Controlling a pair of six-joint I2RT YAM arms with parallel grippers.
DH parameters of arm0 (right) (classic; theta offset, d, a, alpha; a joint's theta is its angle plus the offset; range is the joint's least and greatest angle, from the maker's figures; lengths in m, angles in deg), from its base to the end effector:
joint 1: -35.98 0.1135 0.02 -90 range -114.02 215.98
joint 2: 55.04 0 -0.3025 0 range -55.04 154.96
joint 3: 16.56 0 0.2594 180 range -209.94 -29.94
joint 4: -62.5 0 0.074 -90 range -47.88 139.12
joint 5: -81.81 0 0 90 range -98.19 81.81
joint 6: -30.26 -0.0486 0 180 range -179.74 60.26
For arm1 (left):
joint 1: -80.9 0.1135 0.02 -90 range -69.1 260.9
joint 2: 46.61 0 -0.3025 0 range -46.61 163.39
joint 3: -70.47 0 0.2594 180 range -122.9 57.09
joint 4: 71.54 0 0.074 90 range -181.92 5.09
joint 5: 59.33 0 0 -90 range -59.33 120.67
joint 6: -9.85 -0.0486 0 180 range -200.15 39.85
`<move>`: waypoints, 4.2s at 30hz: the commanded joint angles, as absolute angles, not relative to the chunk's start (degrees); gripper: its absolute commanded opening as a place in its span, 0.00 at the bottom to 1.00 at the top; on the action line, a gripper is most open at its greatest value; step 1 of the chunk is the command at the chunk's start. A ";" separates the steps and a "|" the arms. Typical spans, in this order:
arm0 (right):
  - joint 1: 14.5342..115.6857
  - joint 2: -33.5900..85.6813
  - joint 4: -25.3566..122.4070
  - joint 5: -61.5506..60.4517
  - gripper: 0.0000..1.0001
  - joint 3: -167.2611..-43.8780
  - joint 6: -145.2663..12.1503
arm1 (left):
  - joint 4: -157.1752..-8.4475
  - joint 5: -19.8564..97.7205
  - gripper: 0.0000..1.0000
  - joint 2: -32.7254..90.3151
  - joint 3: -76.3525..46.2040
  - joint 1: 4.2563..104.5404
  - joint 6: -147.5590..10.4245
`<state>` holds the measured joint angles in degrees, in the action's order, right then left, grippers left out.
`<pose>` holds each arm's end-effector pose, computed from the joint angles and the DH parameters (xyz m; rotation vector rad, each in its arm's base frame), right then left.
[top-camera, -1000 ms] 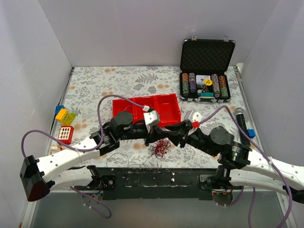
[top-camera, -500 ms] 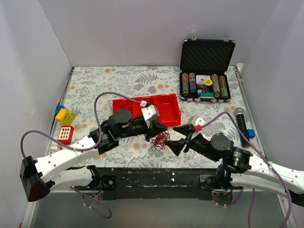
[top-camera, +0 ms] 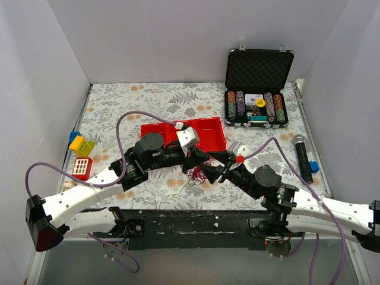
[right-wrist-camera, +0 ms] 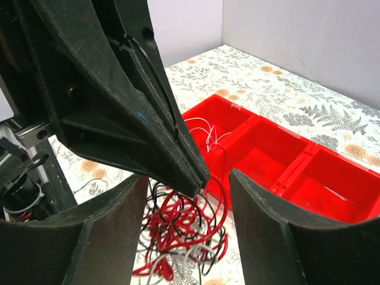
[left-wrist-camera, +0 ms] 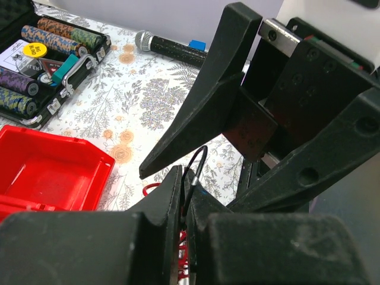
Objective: Untangle the cables
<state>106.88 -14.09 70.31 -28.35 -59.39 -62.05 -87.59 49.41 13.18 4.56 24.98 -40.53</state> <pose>0.0710 0.1539 0.3404 -0.5569 1.3513 0.8067 0.1238 -0.2108 0.3819 0.5501 1.9131 -1.4453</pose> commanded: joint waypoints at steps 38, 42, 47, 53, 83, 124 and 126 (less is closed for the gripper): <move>107.09 -0.37 84.98 -30.78 0.63 -33.10 -83.74 | -94.05 54.40 0.00 27.12 -48.17 27.02 -44.64; 107.09 0.95 83.93 -31.30 0.65 -33.10 -84.44 | -94.85 53.96 0.00 30.37 -60.04 27.02 -45.08; 107.09 2.44 84.01 -31.48 0.68 -32.22 -85.58 | -94.41 51.59 0.00 36.52 -77.07 27.02 -47.62; 107.09 3.59 83.49 -31.31 0.67 -31.96 -86.02 | -92.30 51.24 0.00 40.14 -86.96 27.02 -49.64; 107.09 -9.77 72.50 -11.27 0.75 -53.32 -75.12 | -92.21 51.15 0.00 28.45 -55.94 27.02 -50.27; 91.55 2.17 71.35 -11.73 0.34 -55.51 -69.68 | -101.43 64.94 0.00 17.29 -29.76 26.93 -45.95; 89.61 4.80 73.55 -6.28 0.36 -56.91 -68.80 | -101.61 64.86 0.00 14.57 -26.41 26.93 -45.78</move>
